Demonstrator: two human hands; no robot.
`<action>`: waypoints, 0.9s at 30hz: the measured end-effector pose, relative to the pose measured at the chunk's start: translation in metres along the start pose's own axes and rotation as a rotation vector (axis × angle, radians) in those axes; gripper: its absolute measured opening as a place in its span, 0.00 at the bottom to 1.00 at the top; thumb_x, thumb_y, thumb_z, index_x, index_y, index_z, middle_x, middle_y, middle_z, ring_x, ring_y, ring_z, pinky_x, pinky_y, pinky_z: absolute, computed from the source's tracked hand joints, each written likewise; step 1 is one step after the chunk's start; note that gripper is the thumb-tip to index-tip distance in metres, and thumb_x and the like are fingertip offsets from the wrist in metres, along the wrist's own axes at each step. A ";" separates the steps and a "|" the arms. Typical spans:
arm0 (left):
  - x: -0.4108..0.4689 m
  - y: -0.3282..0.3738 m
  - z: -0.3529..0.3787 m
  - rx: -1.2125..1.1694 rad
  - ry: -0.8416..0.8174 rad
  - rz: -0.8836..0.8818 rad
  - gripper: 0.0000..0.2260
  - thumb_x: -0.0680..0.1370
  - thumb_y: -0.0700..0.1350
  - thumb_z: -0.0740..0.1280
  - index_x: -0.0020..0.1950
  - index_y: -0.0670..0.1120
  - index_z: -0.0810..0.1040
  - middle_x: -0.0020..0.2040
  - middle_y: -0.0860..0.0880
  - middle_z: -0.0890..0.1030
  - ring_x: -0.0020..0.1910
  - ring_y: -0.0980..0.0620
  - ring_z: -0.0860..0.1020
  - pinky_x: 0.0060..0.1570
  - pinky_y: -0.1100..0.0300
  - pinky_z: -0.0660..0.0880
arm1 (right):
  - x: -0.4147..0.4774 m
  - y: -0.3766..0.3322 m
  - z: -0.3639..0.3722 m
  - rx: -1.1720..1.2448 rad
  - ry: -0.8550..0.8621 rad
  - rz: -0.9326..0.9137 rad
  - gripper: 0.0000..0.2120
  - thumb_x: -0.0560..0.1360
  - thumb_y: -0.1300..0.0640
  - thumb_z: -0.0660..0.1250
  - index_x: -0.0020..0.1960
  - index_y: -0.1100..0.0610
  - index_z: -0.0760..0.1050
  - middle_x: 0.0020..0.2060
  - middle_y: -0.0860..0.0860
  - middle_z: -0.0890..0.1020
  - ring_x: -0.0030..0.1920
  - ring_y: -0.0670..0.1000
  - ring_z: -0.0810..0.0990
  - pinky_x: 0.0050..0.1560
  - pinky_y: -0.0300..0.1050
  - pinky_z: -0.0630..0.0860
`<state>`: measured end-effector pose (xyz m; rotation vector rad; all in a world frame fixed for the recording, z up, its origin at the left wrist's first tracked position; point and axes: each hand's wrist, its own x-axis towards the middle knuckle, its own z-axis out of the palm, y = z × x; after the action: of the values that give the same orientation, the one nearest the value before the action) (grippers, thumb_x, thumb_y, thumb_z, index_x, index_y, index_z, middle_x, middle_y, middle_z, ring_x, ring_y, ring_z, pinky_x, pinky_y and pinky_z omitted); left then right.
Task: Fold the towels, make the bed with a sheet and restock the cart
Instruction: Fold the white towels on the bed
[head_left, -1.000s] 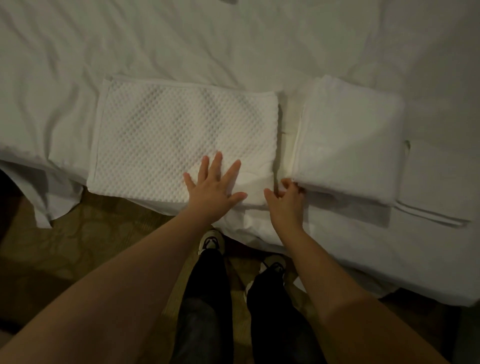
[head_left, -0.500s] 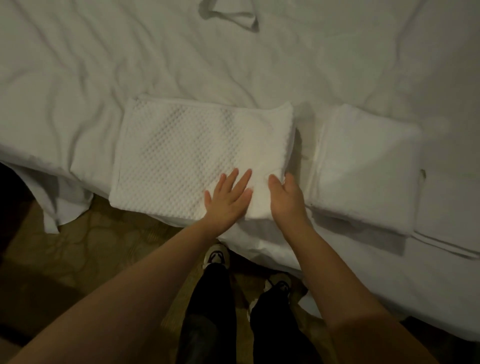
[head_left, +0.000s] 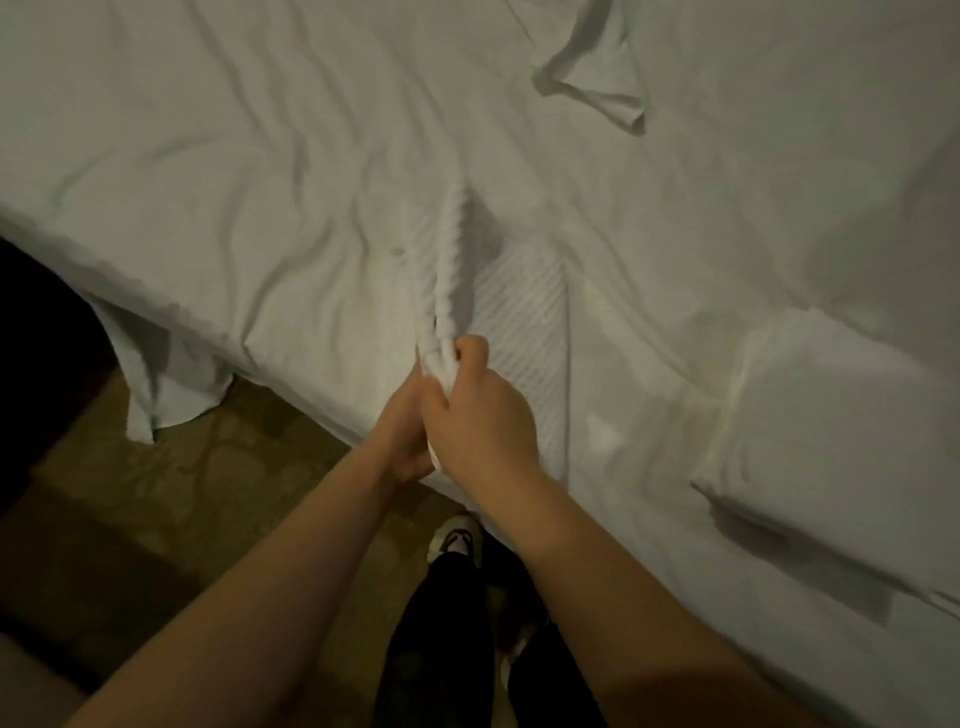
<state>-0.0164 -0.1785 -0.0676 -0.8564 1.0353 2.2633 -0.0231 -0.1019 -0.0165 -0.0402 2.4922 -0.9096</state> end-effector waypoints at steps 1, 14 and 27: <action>0.002 0.008 -0.013 -0.033 0.009 -0.020 0.21 0.82 0.57 0.46 0.53 0.45 0.72 0.33 0.51 0.81 0.33 0.57 0.80 0.33 0.65 0.76 | 0.007 -0.002 0.013 -0.029 -0.022 0.011 0.14 0.81 0.52 0.54 0.64 0.55 0.61 0.45 0.52 0.78 0.40 0.50 0.72 0.40 0.44 0.67; 0.028 0.011 -0.058 0.539 0.370 0.165 0.14 0.79 0.46 0.63 0.64 0.45 0.72 0.57 0.47 0.79 0.54 0.48 0.78 0.53 0.55 0.76 | 0.028 0.059 0.030 -0.273 0.140 -0.101 0.22 0.80 0.47 0.54 0.73 0.51 0.65 0.69 0.53 0.70 0.69 0.55 0.67 0.67 0.53 0.61; 0.034 -0.021 -0.043 1.023 0.756 0.143 0.25 0.81 0.55 0.54 0.73 0.42 0.56 0.66 0.36 0.71 0.62 0.38 0.71 0.59 0.50 0.67 | 0.039 0.116 0.003 0.491 0.050 0.269 0.45 0.70 0.44 0.73 0.77 0.48 0.49 0.74 0.51 0.61 0.71 0.51 0.63 0.71 0.48 0.60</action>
<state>-0.0113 -0.1943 -0.1243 -1.1425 2.3173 1.1172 -0.0403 -0.0208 -0.1069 0.4702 2.1777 -1.3798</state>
